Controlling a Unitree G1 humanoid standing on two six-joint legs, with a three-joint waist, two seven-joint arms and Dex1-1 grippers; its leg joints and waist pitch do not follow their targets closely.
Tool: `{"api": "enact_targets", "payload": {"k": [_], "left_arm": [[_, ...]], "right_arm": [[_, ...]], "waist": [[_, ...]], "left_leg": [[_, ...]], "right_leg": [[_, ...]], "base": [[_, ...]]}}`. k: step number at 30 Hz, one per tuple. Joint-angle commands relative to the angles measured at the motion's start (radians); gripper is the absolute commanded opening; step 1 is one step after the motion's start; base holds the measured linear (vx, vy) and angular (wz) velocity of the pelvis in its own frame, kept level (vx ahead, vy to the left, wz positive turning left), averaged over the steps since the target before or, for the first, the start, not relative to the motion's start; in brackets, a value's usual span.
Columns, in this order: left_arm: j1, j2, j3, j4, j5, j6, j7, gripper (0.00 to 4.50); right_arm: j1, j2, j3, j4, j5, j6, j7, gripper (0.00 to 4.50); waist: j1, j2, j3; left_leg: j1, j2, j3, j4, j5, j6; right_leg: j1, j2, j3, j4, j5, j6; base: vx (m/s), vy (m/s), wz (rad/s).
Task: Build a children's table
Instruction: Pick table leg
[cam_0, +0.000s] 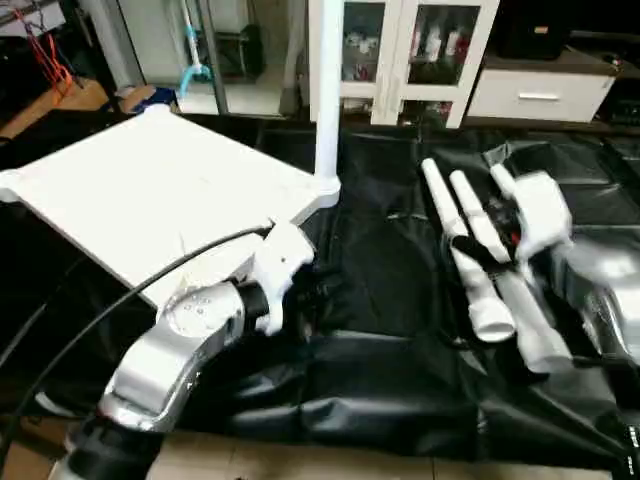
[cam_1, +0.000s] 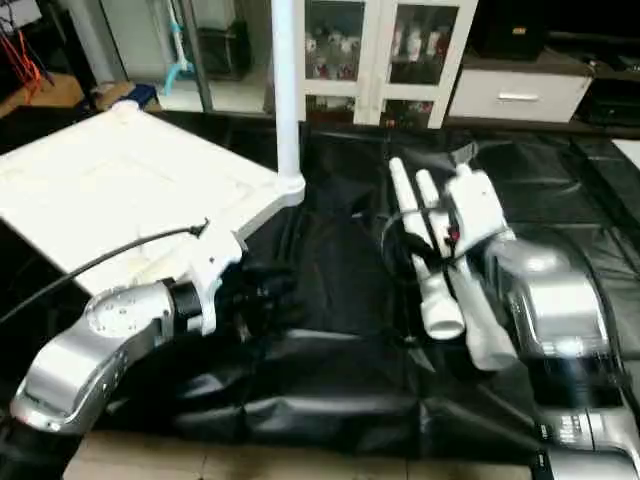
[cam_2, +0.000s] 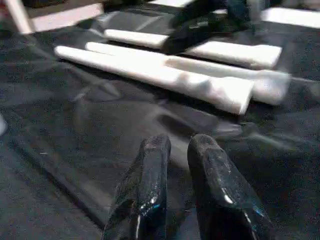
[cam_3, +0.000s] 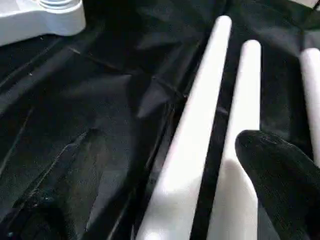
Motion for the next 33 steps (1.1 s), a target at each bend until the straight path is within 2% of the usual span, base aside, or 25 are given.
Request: {"api": "enact_targets", "payload": {"k": [1,2,3,5,6,9,10,12,16,20,21,24,25,26,29,31,33], "left_arm": [[-0.019,0.022,-0.016,-0.031,-0.025,0.027,-0.046,0.89],[-0.026,0.048,-0.025,-0.043,-0.045,0.049,-0.091,0.89],[-0.026,0.048,-0.025,-0.043,-0.045,0.049,-0.091,0.89],[-0.032,0.059,-0.028,-0.043,-0.045,0.052,-0.104,0.89],[-0.037,0.061,-0.025,-0.038,-0.043,0.050,-0.107,0.89],[-0.044,0.070,-0.019,-0.032,-0.038,0.050,-0.111,0.89],[-0.047,0.076,-0.016,-0.031,-0.041,0.054,-0.114,0.89],[-0.049,0.080,-0.016,-0.032,-0.044,0.058,-0.117,0.89],[-0.055,0.090,-0.018,-0.036,-0.057,0.070,-0.135,0.89],[-0.066,0.091,-0.018,-0.030,-0.057,0.069,-0.140,0.89],[-0.073,0.091,-0.016,-0.024,-0.057,0.066,-0.140,0.89],[-0.077,0.090,-0.014,-0.022,-0.057,0.065,-0.138,0.89],[-0.079,0.090,-0.011,-0.019,-0.056,0.063,-0.139,0.89],[-0.079,0.090,-0.010,-0.019,-0.055,0.063,-0.140,0.89],[-0.079,0.090,-0.009,-0.019,-0.056,0.063,-0.141,0.89],[-0.081,0.090,-0.009,-0.017,-0.057,0.061,-0.140,0.89],[-0.088,0.087,-0.007,-0.011,-0.057,0.056,-0.136,0.89]], "right_arm": [[-0.018,-0.005,0.034,0.059,-0.031,-0.013,0.007,4.42],[-0.043,0.014,0.054,0.121,-0.037,0.019,0.002,4.42],[-0.043,0.014,0.054,0.121,-0.037,0.019,0.002,4.42],[-0.053,0.021,0.064,0.150,-0.045,0.026,-0.004,4.42],[-0.058,0.021,0.073,0.171,-0.055,0.035,-0.013,4.42],[-0.075,0.022,0.089,0.226,-0.075,0.039,-0.030,4.42],[-0.089,0.029,0.086,0.274,-0.079,0.032,-0.036,4.42],[-0.098,0.034,0.084,0.303,-0.082,0.026,-0.037,4.42],[-0.116,0.054,0.086,0.396,-0.074,0.062,-0.026,4.42],[-0.122,0.058,0.084,0.438,-0.073,0.065,-0.023,4.42],[-0.127,0.059,0.077,0.458,-0.068,0.066,-0.014,4.17],[-0.128,0.058,0.072,0.463,-0.065,0.066,-0.010,4.03],[-0.132,0.054,0.078,0.467,-0.071,0.066,-0.008,3.89],[-0.134,0.053,0.078,0.470,-0.072,0.065,-0.008,3.65],[-0.138,0.053,0.077,0.476,-0.071,0.066,-0.004,3.55],[-0.137,0.053,0.066,0.472,-0.073,0.058,-0.017,3.21],[-0.138,0.054,0.052,0.465,-0.072,0.054,-0.029,3.16]], "waist": [[0.006,-0.019,-0.067],[0.006,-0.018,-0.068],[0.006,-0.017,-0.067],[0.010,-0.023,-0.065],[0.012,-0.023,-0.064],[0.014,-0.023,-0.062],[0.015,-0.023,-0.058],[0.015,-0.024,-0.057],[0.017,-0.021,-0.058],[0.026,-0.021,-0.062],[0.027,-0.022,-0.062],[0.028,-0.021,-0.062],[0.028,-0.018,-0.062],[0.027,-0.020,-0.062],[0.027,-0.019,-0.061],[0.027,-0.018,-0.061],[0.027,-0.018,-0.061]], "left_leg": [[0.013,0.007,0.015,-0.053,0.001,0.061],[0.013,0.005,0.015,-0.052,0.007,0.063],[0.014,0.004,0.017,-0.053,0.005,0.064],[0.014,0.007,0.020,-0.053,0.000,0.066],[0.014,0.007,0.020,-0.053,-0.003,0.065],[0.017,0.008,0.021,-0.055,-0.022,0.054],[0.018,0.009,0.023,-0.056,-0.051,0.040],[0.018,0.008,0.024,-0.057,-0.072,0.026],[0.020,0.009,0.025,-0.057,-0.073,0.017],[0.019,0.010,0.029,-0.055,-0.039,0.017],[0.019,0.010,0.029,-0.055,-0.038,0.016],[0.020,0.012,0.031,-0.056,-0.040,0.007],[0.019,0.011,0.030,-0.055,-0.039,0.006],[0.019,0.011,0.031,-0.056,-0.042,0.005],[0.020,0.012,0.031,-0.057,-0.057,-0.002],[0.021,0.013,0.031,-0.057,-0.060,-0.005],[0.021,0.012,0.031,-0.057,-0.062,-0.008]], "right_leg": [[0.063,-0.035,0.018,-0.061,0.140,-0.263],[0.063,-0.035,0.017,-0.057,0.145,-0.270],[0.061,-0.035,0.018,-0.058,0.143,-0.272],[0.064,-0.035,0.021,-0.058,0.152,-0.275],[0.064,-0.035,0.021,-0.059,0.147,-0.274],[0.061,-0.036,0.021,-0.062,0.110,-0.271],[0.059,-0.037,0.022,-0.066,0.065,-0.266],[0.058,-0.036,0.023,-0.067,0.034,-0.259],[0.057,-0.035,0.024,-0.067,0.027,-0.254],[0.059,-0.032,0.023,-0.062,0.091,-0.261],[0.059,-0.032,0.023,-0.061,0.093,-0.260],[0.059,-0.032,0.022,-0.060,0.094,-0.258],[0.060,-0.032,0.022,-0.059,0.099,-0.258],[0.059,-0.032,0.021,-0.061,0.096,-0.257],[0.059,-0.032,0.022,-0.062,0.079,-0.256],[0.058,-0.032,0.022,-0.063,0.077,-0.255],[0.059,-0.032,0.022,-0.063,0.077,-0.255]], "base": [[0.000,0.000,0.00],[0.000,0.000,0.00],[0.000,0.000,0.00],[0.000,0.000,0.00],[0.000,0.000,0.00],[0.000,0.000,0.00],[0.000,0.000,0.00],[0.000,0.000,0.00],[0.000,0.000,0.00],[0.000,0.000,0.00],[0.000,0.000,0.00],[0.000,0.000,0.00],[0.000,0.000,0.00],[0.000,0.000,0.00],[0.000,0.000,0.00],[0.000,0.000,0.00],[0.000,0.000,0.00]]}}
